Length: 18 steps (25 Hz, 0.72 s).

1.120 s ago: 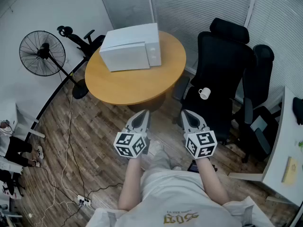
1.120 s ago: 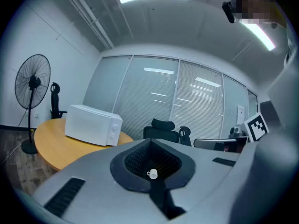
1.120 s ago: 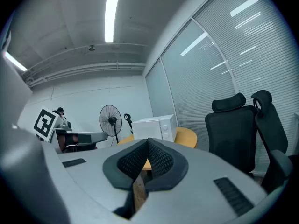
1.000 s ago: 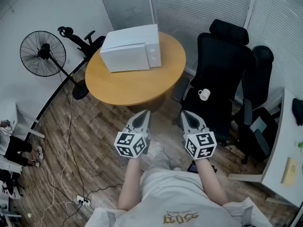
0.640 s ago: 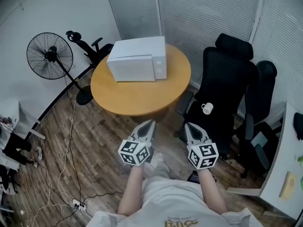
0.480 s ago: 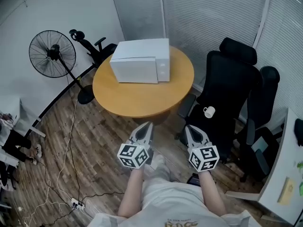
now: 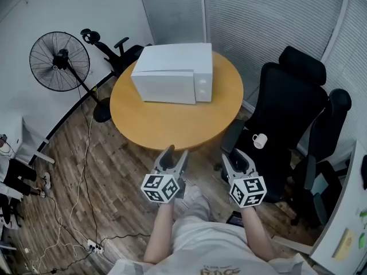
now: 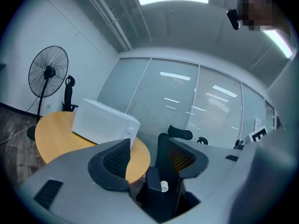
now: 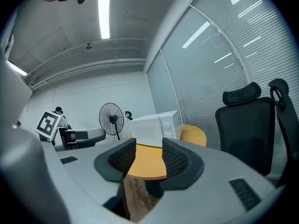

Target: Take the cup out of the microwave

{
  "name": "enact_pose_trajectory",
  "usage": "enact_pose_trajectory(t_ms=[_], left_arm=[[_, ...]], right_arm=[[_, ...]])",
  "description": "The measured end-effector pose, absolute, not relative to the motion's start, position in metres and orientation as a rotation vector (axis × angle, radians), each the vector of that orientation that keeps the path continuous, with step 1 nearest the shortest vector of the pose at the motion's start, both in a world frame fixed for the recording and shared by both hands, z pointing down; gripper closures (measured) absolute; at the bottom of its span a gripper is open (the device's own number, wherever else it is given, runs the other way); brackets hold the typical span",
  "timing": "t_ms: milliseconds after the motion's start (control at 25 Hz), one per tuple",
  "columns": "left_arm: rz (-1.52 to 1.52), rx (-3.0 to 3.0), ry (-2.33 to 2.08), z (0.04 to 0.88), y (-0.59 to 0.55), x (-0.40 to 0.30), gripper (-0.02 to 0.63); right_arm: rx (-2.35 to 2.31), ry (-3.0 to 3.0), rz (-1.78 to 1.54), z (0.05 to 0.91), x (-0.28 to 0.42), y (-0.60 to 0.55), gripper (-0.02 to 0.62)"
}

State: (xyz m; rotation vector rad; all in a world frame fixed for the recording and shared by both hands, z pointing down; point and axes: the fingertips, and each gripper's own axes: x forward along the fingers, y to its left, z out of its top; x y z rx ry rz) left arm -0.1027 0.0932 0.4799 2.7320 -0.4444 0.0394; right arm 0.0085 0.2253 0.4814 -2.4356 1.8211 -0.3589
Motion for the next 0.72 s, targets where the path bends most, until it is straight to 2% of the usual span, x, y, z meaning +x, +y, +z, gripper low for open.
enact_pose_trajectory(t_ms=[80, 720], left_arm=[[0.055, 2.735, -0.44, 0.484, 0.073, -0.083, 0.344], [0.19, 2.846, -0.398, 0.482, -0.07, 0.044, 0.353]], right_arm=[[-2.441, 1.834, -0.377, 0.485, 0.024, 0.204, 0.422], [-2.424, 1.816, -0.428, 0.488, 0.128, 0.056, 0.42]])
